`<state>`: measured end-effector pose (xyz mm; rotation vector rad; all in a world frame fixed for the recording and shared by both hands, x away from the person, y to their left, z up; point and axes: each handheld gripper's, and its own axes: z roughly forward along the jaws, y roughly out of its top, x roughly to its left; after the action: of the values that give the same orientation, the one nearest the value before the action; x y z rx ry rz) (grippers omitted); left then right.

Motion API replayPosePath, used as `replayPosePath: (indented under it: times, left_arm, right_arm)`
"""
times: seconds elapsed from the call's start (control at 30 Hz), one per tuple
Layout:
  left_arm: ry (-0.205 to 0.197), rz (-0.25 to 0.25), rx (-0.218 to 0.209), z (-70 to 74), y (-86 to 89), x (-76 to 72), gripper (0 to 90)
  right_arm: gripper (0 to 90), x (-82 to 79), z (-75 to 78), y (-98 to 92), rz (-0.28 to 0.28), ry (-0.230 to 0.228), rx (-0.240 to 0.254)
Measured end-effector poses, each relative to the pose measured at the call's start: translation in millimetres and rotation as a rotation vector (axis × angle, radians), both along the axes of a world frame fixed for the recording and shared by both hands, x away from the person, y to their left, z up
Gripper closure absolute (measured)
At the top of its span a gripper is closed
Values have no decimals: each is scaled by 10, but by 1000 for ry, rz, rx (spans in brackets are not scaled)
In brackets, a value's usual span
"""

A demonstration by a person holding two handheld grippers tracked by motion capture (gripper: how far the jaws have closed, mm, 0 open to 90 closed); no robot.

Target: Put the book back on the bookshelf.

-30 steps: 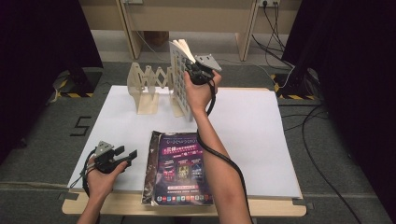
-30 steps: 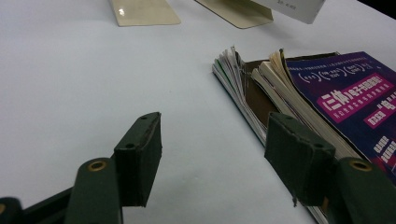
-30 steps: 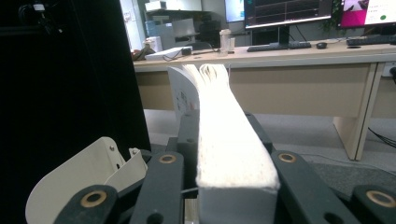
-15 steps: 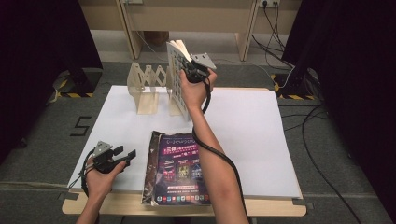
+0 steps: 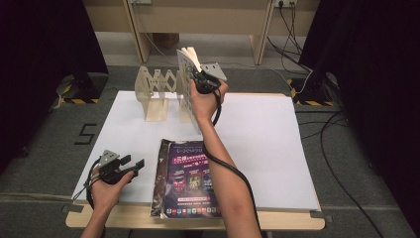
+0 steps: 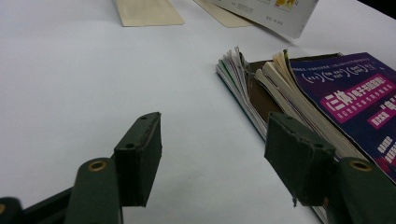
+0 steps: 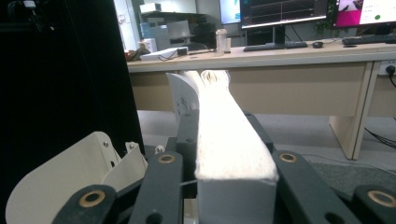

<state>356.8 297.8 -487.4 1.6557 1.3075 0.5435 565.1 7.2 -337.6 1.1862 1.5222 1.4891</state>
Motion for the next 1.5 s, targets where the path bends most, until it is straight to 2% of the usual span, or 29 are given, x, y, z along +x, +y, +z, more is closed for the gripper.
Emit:
replayPosePath:
  times: [0.53, 0.9, 1.13, 1.5]
  left_arm:
    - [-1, -8, 6, 8, -29, -5, 358]
    - [-3, -10, 9, 10, -45, -9, 358]
    - [-1, -12, 12, 15, -54, -14, 358]
    - [-2, -13, 13, 21, -59, -19, 358]
  right_arm:
    - [672, -75, 21, -31, 40, 34, -26]
    - [595, -135, 73, -74, 39, 23, -50]
    - [579, -182, 74, -122, 46, 35, -38]
    - [571, -254, 64, -158, 56, 42, -47]
